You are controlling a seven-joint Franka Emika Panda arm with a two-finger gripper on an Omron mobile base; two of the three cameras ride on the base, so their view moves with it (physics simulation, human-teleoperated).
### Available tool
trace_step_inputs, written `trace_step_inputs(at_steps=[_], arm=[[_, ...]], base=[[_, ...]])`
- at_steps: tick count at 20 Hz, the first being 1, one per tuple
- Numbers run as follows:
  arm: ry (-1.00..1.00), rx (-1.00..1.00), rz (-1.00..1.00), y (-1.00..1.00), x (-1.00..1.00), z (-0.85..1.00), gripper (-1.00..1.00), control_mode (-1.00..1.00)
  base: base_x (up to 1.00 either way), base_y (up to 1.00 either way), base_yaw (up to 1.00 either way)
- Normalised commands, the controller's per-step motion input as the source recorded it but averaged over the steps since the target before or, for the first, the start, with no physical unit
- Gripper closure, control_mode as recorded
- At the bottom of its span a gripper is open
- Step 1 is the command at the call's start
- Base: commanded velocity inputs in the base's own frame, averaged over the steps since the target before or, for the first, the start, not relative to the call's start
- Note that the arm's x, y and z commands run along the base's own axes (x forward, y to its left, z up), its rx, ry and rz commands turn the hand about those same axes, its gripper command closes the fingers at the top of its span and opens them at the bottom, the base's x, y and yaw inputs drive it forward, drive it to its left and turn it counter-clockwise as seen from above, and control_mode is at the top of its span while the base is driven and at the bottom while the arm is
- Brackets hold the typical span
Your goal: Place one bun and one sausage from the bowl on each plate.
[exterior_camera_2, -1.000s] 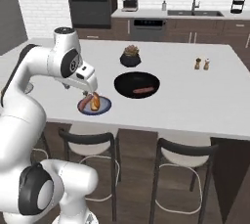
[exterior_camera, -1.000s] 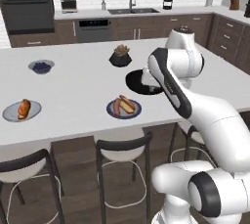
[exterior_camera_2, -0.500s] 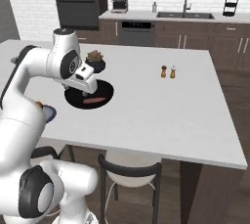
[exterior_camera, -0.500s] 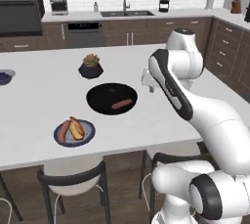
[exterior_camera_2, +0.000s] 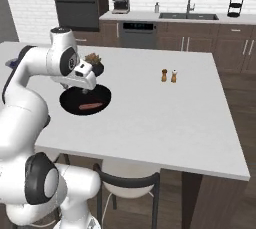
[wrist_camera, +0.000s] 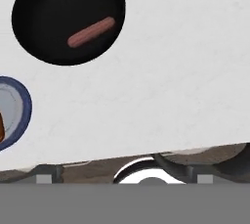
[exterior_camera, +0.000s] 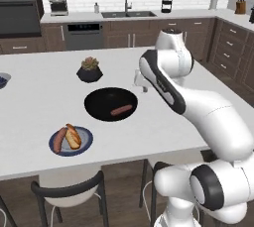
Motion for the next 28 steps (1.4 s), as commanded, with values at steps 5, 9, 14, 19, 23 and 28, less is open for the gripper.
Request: trace_step_inputs(at_steps=[5, 9, 14, 19, 23, 28], arm=[[0.0, -0.28, 0.28, 0.68, 0.99, -0.41, -1.0, -1.0], [0.16, -0.16, 0.26, 0.28, 1.0, -0.7, -1.0, -1.0], [0.21, -0.06, 0.29, 0.02, 0.88, -0.85, -1.0, -1.0], [0.09, 0.0, 0.34, 0.0, 0.71, -0.59, -1.0, -1.0], [0.02, 0.0, 0.39, 0.02, 0.65, -0.46, -1.0, -1.0], [0.0, -0.03, 0.27, 0.3, 0.57, -0.46, -1.0, -1.0]], base=[[0.0, 0.0, 0.0], [0.0, 0.0, 0.0], [0.0, 0.0, 0.0], [0.0, 0.0, 0.0], [0.0, 0.0, 0.0], [0.0, 0.0, 0.0]])
